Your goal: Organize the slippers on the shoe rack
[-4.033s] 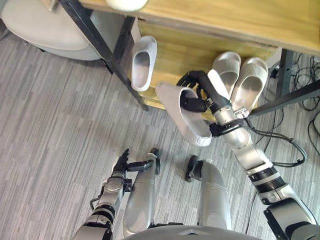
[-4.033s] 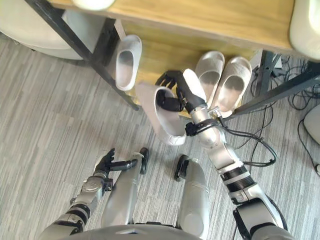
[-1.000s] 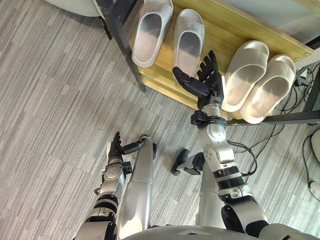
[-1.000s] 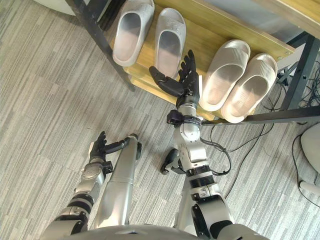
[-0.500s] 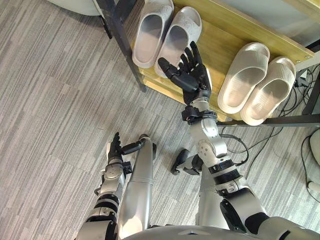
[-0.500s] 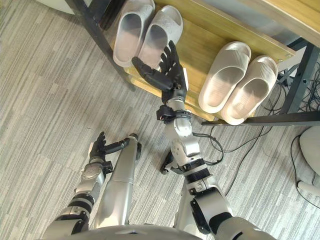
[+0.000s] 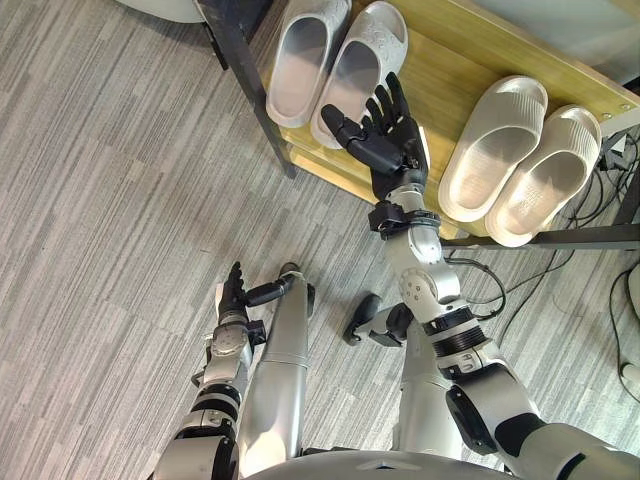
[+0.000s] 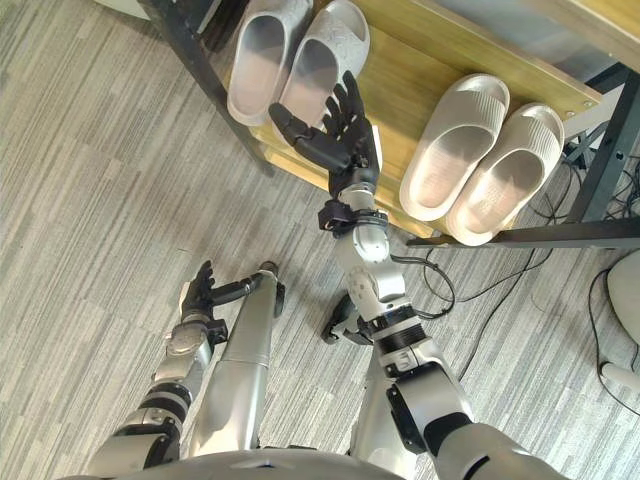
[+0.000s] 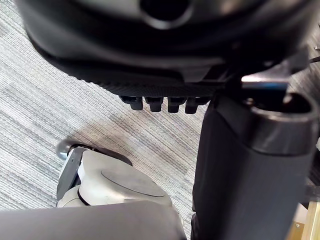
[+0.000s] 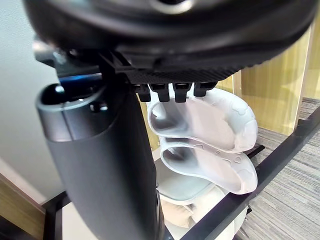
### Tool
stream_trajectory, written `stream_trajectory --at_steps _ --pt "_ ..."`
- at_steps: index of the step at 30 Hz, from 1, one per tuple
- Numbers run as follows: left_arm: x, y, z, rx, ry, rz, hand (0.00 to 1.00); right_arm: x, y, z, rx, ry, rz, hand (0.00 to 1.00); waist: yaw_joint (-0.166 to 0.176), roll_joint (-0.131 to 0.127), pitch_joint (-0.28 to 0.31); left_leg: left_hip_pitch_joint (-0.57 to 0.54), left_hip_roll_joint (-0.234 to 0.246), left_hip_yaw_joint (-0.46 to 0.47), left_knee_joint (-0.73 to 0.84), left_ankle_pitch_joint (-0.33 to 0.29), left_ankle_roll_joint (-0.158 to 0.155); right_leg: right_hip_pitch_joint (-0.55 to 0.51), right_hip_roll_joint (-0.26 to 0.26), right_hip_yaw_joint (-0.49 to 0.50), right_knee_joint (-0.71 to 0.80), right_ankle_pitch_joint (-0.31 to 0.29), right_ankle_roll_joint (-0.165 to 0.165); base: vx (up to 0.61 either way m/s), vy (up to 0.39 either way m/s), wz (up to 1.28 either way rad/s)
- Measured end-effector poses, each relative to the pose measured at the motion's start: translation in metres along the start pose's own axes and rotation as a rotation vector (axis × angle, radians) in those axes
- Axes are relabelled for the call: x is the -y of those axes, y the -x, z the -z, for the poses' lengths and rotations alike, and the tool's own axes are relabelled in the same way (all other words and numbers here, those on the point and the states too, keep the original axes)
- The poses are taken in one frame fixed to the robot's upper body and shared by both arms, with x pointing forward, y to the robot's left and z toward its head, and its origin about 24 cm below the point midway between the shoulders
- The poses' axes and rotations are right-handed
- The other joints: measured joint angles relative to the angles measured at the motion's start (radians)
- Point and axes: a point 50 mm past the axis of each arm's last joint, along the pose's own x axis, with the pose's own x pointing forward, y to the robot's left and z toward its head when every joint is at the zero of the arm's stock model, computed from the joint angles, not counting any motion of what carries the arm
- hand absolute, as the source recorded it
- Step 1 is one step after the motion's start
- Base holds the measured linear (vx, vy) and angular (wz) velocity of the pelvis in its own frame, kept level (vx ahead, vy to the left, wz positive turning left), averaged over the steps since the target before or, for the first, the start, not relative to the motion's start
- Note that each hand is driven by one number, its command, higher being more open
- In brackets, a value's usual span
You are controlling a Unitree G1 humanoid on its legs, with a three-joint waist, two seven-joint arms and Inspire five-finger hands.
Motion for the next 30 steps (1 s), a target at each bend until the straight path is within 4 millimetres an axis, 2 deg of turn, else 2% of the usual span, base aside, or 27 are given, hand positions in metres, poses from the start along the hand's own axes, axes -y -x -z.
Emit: stream_trajectory --at_steps 4,6,8,12,17,20,22,24,26,28,30 --pt "0.0 0.0 -0.001 0.001 0.002 0.002 1.0 0.002 0.001 -0.002 0.017 0.052 -0.005 1.0 -0.005 0.004 0.021 0.02 0.0 -0.001 -0.001 0.001 0.0 0.022 0.0 -0.002 -0.003 0.002 -0.003 -0.01 0.043 0.02" --pt "0.0 -0.001 -0.002 0.004 0.004 0.007 1.0 0.003 0.009 -0.008 0.051 0.064 -0.01 1.0 -0.005 0.003 0.036 0.035 0.0 0.001 -0.006 0.001 0.001 0.037 0.0 -0.002 -0.009 0.0 -0.001 -0.01 0.041 0.01" --pt "0.0 -0.001 -0.002 0.004 0.004 0.008 1.0 0.005 0.019 -0.011 0.069 0.046 -0.008 1.0 -0.006 0.003 0.036 0.042 0.0 0.002 -0.01 0.0 0.001 0.045 0.0 -0.002 -0.015 0.0 0.0 0.02 0.056 0.02" --pt "-0.004 0.002 0.006 -0.026 -0.009 0.0 1.0 0.017 0.062 -0.005 0.069 0.038 0.029 1.0 -0.022 0.0 0.041 0.124 0.001 0.017 -0.055 -0.001 0.008 0.122 0.004 0.002 -0.06 0.007 0.006 0.03 0.041 -0.01" --pt "-0.009 0.005 0.013 -0.043 -0.014 -0.008 1.0 0.024 0.083 -0.005 0.075 0.128 0.05 1.0 -0.04 -0.002 0.039 0.195 0.018 0.048 -0.118 0.005 0.025 0.186 0.007 0.003 -0.122 0.017 0.019 0.03 0.028 -0.01" --pt "-0.008 0.009 0.026 -0.086 -0.027 0.0 1.0 0.027 0.098 -0.002 0.06 0.234 0.037 1.0 -0.054 -0.008 0.029 0.299 0.027 0.075 -0.193 0.013 0.03 0.284 0.015 0.002 -0.204 0.041 0.031 0.15 0.079 -0.08" --pt "-0.005 0.018 0.045 -0.145 -0.09 0.032 1.0 0.025 0.112 0.009 0.011 0.31 -0.008 1.0 -0.073 -0.022 -0.016 0.4 0.029 0.105 -0.281 0.025 0.046 0.369 0.024 0.007 -0.294 0.066 0.05 0.14 0.067 -0.16" --pt "-0.004 0.022 0.055 -0.177 -0.135 0.058 1.0 0.025 0.122 0.015 -0.026 0.374 -0.043 1.0 -0.078 -0.032 -0.035 0.486 0.028 0.128 -0.355 0.042 0.053 0.44 0.026 0.013 -0.36 0.088 0.062 0.14 0.068 -0.19" --pt "0.004 0.032 0.074 -0.233 -0.229 0.126 1.0 0.029 0.137 0.027 -0.098 0.478 -0.092 1.0 -0.087 -0.035 -0.079 0.608 0.026 0.156 -0.494 0.082 0.06 0.537 0.042 0.023 -0.487 0.137 0.077 0.12 0.067 -0.25" --pt "0.004 0.037 0.084 -0.268 -0.29 0.156 1.0 0.034 0.144 0.038 -0.153 0.533 -0.121 1.0 -0.101 -0.034 -0.106 0.672 0.026 0.17 -0.587 0.118 0.064 0.588 0.054 0.024 -0.572 0.175 0.084 0.13 0.077 -0.21" --pt "0.004 0.045 0.097 -0.316 -0.35 0.195 1.0 0.051 0.153 0.054 -0.259 0.596 -0.117 1.0 -0.111 -0.032 -0.127 0.77 0.028 0.19 -0.712 0.164 0.068 0.668 0.078 0.034 -0.691 0.228 0.089 0.1 0.061 -0.28"
